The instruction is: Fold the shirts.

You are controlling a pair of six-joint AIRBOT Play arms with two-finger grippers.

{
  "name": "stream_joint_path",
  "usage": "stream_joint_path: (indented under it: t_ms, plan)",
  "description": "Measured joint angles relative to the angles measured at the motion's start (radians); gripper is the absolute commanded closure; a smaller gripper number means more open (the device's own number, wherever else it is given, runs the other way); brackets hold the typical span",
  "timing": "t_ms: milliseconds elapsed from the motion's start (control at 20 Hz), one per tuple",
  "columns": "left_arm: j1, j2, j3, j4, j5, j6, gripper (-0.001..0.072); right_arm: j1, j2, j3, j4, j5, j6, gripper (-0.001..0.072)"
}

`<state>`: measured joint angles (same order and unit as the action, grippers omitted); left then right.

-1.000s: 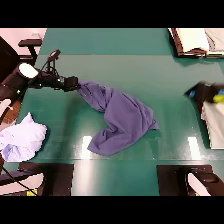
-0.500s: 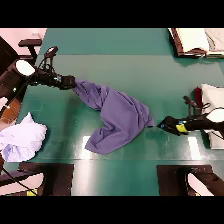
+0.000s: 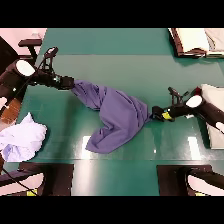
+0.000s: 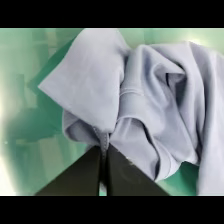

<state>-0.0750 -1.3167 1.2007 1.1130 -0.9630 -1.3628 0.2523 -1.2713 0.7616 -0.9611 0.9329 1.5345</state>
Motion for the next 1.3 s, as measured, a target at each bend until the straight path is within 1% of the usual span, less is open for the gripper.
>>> stream_joint_path:
  t_ms: [150,400,650,850,1000,1100,1200,1300]
  plan:
    - [0.0,0.045,0.041,0.044,0.008,0.0,0.0682,-0.032,0.022,0.124,-0.081,0.022,-0.009,0.0692]
    - [0.0,0.209,0.246,0.11,0.03,0.002,0.0681,-0.169,0.208,0.407,-0.215,0.085,-0.016,0.0692]
    - [0.0,0.391,0.513,0.115,0.035,0.003,0.0681,-0.28,0.42,0.691,-0.256,0.127,-0.038,0.0692]
    - [0.0,0.498,0.688,0.113,0.035,0.002,0.0682,-0.308,0.529,0.87,-0.266,0.141,-0.05,0.0693]
    - [0.0,0.541,0.774,0.11,0.027,-0.008,0.0682,-0.315,0.549,1.002,-0.275,0.168,-0.056,0.0693]
    - [0.0,0.547,0.793,0.11,-0.003,-0.029,0.0682,-0.316,0.52,1.092,-0.292,0.218,-0.059,0.0693]
    - [0.0,0.545,0.779,0.11,-0.063,-0.059,0.0682,-0.317,0.458,1.175,-0.307,0.296,-0.06,0.0693]
    - [0.0,0.524,0.715,0.109,-0.16,-0.096,0.0682,-0.317,0.379,1.228,-0.314,0.376,-0.061,0.0693]
